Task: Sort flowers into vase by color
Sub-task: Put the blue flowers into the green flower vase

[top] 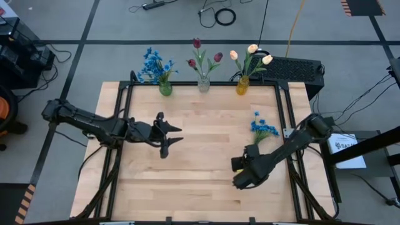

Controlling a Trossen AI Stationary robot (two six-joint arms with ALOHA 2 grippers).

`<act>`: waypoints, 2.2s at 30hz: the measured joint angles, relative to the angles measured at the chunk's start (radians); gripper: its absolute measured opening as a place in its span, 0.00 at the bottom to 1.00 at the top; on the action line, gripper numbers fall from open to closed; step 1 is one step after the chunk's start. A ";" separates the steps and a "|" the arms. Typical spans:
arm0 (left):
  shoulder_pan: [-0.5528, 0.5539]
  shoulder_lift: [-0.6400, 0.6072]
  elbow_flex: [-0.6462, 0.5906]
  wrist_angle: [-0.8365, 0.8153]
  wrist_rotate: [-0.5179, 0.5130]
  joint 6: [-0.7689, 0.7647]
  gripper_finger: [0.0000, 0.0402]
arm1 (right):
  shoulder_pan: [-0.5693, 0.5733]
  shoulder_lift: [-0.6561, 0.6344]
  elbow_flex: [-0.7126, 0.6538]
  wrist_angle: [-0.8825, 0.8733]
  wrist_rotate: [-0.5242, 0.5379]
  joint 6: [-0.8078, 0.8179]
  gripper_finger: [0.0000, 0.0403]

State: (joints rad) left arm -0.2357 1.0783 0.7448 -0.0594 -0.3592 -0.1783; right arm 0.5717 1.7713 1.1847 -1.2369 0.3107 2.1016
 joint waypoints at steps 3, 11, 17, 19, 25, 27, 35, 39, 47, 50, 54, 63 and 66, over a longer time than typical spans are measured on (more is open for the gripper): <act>-0.030 0.001 0.000 -0.003 0.000 0.000 0.44 | 0.006 0.060 0.000 -0.028 0.050 0.112 0.57; -0.092 0.001 0.000 -0.002 -0.029 -0.030 0.44 | -0.026 0.199 -0.001 -0.109 0.114 0.169 0.54; -0.129 0.002 0.000 -0.002 -0.042 -0.053 0.44 | -0.031 0.277 -0.002 -0.082 0.100 0.176 0.48; -0.139 0.002 0.000 -0.002 -0.056 -0.053 0.44 | -0.031 0.298 -0.002 -0.059 0.103 0.177 0.46; -0.146 0.002 0.000 -0.002 -0.094 -0.053 0.44 | -0.029 0.349 0.003 -0.054 0.114 0.173 0.38; -0.146 0.002 0.000 -0.002 -0.095 -0.052 0.44 | -0.029 0.361 0.003 -0.056 0.114 0.171 0.34; -0.146 0.002 0.000 -0.001 -0.139 -0.004 0.44 | -0.027 0.373 0.002 -0.038 0.128 0.145 0.12; -0.145 0.002 0.000 0.000 -0.177 0.035 0.44 | -0.020 0.373 0.004 -0.041 0.133 0.130 0.02; -0.131 0.002 0.000 0.022 -0.236 0.121 0.44 | -0.009 0.359 0.131 -0.158 0.185 0.055 0.02; -0.121 -0.002 0.000 0.034 -0.259 0.141 0.44 | -0.012 0.333 0.200 -0.197 0.263 -0.012 0.01; -0.106 -0.011 -0.001 0.030 -0.316 0.160 0.44 | -0.009 0.288 0.298 -0.252 0.338 -0.162 0.01; -0.100 -0.074 -0.001 0.021 -0.480 0.158 0.44 | 0.008 0.086 0.415 -0.310 0.549 -0.494 0.01; -0.100 -0.091 -0.001 0.030 -0.411 0.134 0.44 | 0.014 -0.005 0.415 -0.310 0.684 -0.582 0.01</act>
State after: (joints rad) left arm -0.3359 0.9870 0.7437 -0.0291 -0.7705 -0.0444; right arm 0.5854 1.7663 1.5997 -1.5465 0.9952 1.5196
